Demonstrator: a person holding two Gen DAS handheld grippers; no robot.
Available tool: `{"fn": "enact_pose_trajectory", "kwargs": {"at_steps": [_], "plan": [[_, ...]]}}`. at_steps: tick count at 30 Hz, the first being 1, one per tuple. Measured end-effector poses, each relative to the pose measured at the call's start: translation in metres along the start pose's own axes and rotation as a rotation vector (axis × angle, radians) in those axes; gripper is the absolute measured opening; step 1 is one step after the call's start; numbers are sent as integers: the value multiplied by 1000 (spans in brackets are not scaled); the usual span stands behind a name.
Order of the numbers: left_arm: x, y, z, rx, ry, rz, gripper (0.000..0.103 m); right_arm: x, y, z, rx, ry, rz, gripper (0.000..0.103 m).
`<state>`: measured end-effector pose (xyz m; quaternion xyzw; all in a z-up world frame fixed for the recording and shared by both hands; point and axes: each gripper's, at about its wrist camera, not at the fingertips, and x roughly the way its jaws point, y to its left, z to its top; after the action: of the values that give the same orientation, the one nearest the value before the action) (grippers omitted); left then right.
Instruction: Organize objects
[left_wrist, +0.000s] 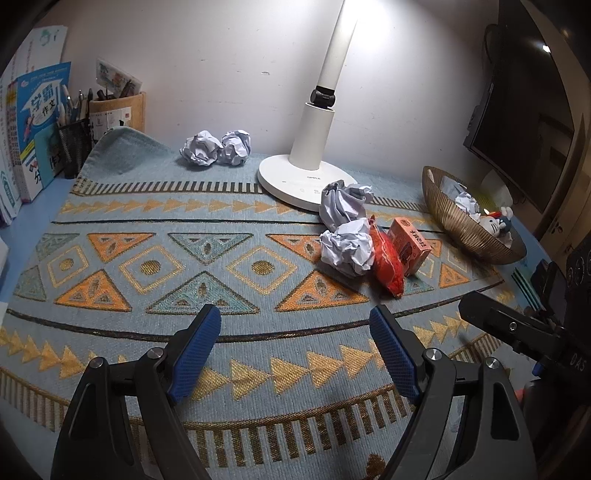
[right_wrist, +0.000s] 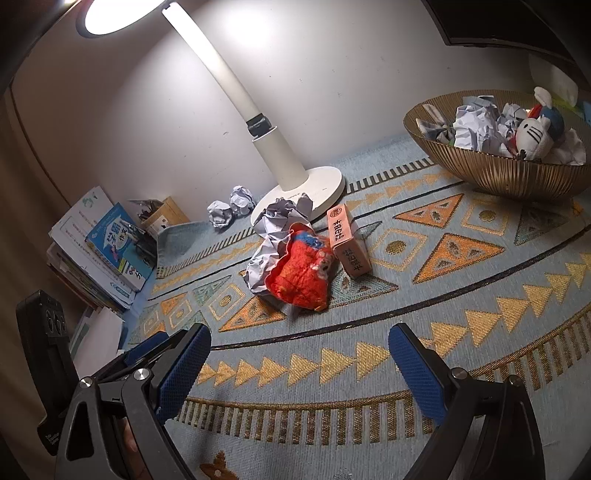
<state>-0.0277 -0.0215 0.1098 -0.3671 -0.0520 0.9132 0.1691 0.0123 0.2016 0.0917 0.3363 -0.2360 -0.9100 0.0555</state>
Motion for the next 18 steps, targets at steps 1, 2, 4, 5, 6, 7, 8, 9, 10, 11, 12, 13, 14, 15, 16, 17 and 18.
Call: {"fn": "enact_pose_trajectory", "kwargs": {"at_steps": [1, 2, 4, 5, 6, 7, 8, 9, 10, 11, 12, 13, 14, 15, 16, 17, 18], "plan": [[0, 0, 0, 2, -1, 1, 82, 1, 0, 0, 0, 3, 0, 97], [0, 0, 0, 2, -1, 1, 82, 1, 0, 0, -3, 3, 0, 97], [0, 0, 1, 1, 2, 0, 82, 1, 2, -1, -10, 2, -1, 97], [0, 1, 1, 0, 3, -1, 82, 1, 2, -1, -13, 3, -1, 97], [0, 1, 1, -2, 4, -3, 82, 1, 2, -1, -14, 4, 0, 97], [1, 1, 1, -3, 5, -5, 82, 2, 1, -1, -14, 6, 1, 97], [1, 1, 1, -3, 7, -7, 82, 2, 1, -1, -12, 8, 3, 97], [1, 1, 1, -2, 9, -9, 82, 2, 1, -2, -10, 9, 4, 97], [2, 1, 1, -1, 11, -12, 82, 2, 0, -2, -9, 9, 5, 97], [2, 0, 1, 1, 13, -14, 82, 2, 0, -1, -8, 9, 6, 97], [2, 0, 0, 5, 13, -15, 82, 2, 1, -2, -7, 8, 5, 97], [2, -1, 0, 9, 13, -14, 82, 2, 1, -2, -7, 8, 5, 97], [2, -1, 0, 12, 12, -14, 82, 2, 1, -2, -8, 8, 6, 97], [2, -2, 0, 14, 11, -14, 82, 2, 1, -2, -7, 8, 4, 97], [2, -2, 0, 15, 11, -15, 82, 2, 1, -2, -8, 8, 4, 97], [2, -2, 0, 16, 12, -16, 82, 2, 1, -2, -8, 8, 5, 97], [2, -2, 0, 16, 13, -16, 82, 2, 1, -2, -8, 7, 6, 97]]}}
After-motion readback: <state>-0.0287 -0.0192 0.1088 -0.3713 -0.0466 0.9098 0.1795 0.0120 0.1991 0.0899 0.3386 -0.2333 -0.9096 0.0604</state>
